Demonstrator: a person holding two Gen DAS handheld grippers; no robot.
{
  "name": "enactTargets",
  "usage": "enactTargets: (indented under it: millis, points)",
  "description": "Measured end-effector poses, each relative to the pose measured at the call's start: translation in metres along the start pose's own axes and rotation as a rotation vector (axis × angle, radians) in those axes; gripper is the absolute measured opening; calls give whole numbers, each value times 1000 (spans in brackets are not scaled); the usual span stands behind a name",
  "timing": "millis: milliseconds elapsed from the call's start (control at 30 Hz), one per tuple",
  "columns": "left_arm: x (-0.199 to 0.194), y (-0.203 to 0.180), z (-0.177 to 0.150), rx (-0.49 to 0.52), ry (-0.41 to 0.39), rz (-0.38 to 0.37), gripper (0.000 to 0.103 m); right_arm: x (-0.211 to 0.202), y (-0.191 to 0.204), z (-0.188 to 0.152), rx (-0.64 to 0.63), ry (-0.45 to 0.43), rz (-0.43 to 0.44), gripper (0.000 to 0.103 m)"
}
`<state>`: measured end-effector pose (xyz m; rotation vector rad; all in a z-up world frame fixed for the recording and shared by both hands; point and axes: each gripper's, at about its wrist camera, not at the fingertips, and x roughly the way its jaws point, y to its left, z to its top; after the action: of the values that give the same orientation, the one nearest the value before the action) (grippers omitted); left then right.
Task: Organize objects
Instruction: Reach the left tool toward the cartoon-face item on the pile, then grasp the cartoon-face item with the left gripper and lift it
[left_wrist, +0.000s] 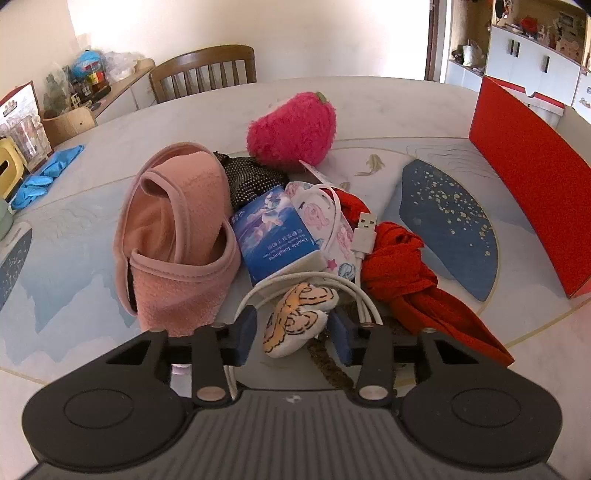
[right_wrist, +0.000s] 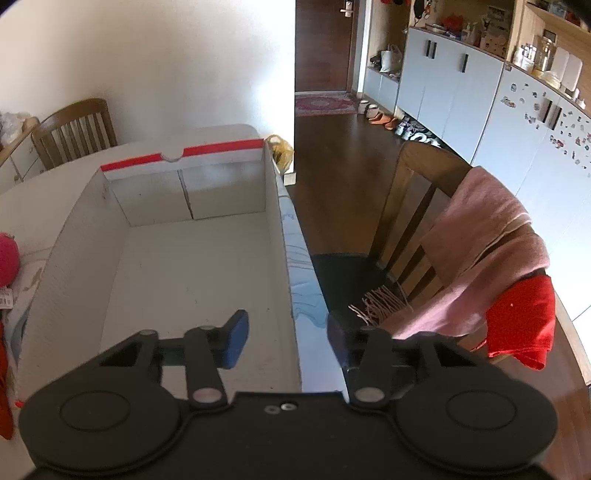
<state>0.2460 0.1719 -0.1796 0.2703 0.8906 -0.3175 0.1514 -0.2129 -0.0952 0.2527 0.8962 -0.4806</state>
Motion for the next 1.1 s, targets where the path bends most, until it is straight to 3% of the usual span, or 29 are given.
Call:
enactTargets:
  millis: [133, 267, 733, 1000, 1100]
  points:
    - [1, -1, 0, -7, -5, 4, 35, 7, -1, 1, -3, 28, 6, 25]
    - [1, 0, 1, -26, -8, 2, 31, 14, -4, 2, -9, 44, 20, 6]
    - [-20, 10, 8, -120, -30, -11, 28, 16, -8, 3, -11, 54, 47, 3]
    - [-45, 5, 17, -110, -20, -12, 28, 17, -8, 3, -11, 57, 60, 2]
    - [-57, 6, 21, -129, -43, -54, 28, 18, -9, 3, -6, 59, 67, 2]
